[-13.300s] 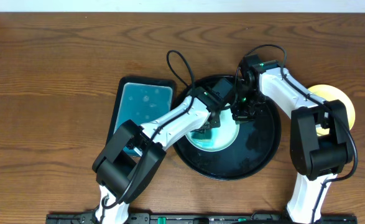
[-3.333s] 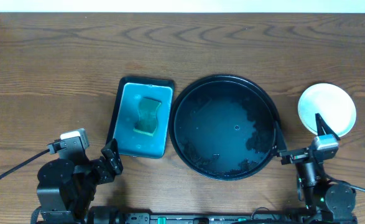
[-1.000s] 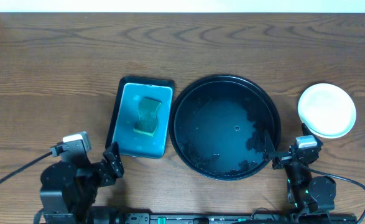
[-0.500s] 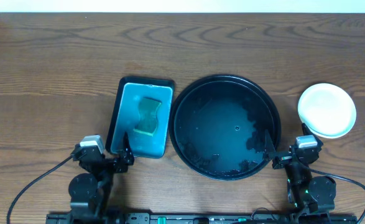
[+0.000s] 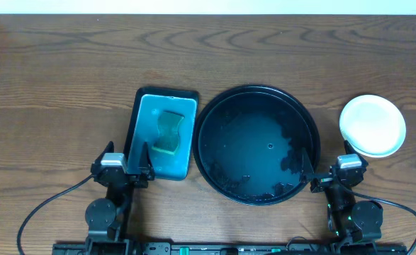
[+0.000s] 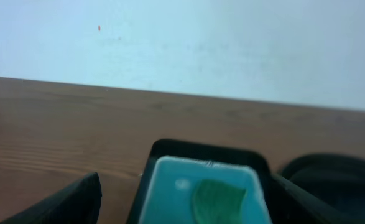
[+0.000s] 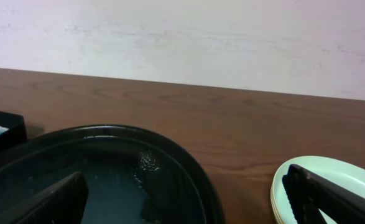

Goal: Clean dirty plates on tray and stack at the side

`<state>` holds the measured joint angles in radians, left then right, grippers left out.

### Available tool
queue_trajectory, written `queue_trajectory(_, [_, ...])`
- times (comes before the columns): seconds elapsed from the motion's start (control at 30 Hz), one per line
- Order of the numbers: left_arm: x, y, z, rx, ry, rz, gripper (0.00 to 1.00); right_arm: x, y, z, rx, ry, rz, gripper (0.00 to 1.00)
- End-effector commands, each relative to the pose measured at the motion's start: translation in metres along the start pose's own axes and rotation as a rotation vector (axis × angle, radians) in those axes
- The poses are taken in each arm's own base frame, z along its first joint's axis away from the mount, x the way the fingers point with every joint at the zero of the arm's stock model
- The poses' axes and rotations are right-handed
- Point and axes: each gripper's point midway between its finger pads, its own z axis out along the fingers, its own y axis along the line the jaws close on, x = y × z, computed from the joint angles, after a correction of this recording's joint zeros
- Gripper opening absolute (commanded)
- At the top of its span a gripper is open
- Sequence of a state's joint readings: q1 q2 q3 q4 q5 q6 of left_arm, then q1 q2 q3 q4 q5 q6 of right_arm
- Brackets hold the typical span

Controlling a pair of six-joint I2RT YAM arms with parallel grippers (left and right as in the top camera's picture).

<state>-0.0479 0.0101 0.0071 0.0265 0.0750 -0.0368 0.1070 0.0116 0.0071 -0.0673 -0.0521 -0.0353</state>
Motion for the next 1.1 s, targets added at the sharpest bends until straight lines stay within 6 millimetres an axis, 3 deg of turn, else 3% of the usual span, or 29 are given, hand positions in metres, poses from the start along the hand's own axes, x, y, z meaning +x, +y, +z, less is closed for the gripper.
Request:
queue_trajectory(0.0, [0.0160,0.0020,-0.0007,-0.008,0.061,0.085,0.84,0.0002,0.0009,-0.0003,-0.003,-0.001,-0.012,0.99])
queue_trajectory(0.03, [0.0229,0.0026,-0.0013,-0.009,0.090,0.084,0.84,0.0002,0.0009,-0.0003,-0.003,-0.001,-0.012,0.99])
queue_trajectory(1.07, [0.0228,0.0028,-0.0011,-0.009,0.090,0.110,0.84,0.0003,0.0009,-0.0003,-0.003,-0.001,-0.011,0.99])
